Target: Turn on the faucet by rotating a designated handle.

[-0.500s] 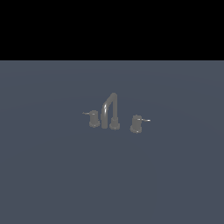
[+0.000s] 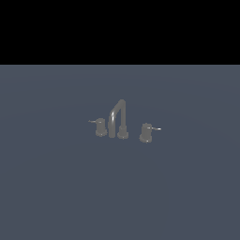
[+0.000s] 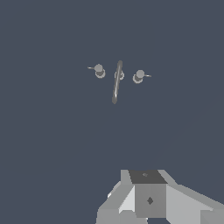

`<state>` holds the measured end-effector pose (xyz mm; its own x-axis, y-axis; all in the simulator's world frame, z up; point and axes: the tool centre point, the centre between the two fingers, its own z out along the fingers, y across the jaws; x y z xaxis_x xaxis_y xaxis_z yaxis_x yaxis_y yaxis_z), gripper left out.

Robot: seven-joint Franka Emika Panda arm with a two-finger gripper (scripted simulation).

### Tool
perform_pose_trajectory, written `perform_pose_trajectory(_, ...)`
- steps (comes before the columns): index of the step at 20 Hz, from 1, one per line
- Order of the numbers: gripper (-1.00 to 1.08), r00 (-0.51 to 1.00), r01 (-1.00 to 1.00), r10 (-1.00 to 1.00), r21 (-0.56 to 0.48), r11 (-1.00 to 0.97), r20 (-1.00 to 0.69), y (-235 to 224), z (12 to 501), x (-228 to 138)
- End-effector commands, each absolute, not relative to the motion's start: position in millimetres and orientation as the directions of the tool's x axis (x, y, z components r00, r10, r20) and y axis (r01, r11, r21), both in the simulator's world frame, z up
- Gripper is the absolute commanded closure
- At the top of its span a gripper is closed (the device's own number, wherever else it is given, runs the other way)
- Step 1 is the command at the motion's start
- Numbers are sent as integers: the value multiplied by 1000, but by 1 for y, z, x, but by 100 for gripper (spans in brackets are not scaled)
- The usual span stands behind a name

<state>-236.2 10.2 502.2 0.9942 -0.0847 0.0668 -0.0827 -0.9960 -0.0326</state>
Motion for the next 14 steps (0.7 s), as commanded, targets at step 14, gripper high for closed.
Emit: perform_pose_trajectory(14,108,921,-384,-386,-38,-922,51,23,424,-174)
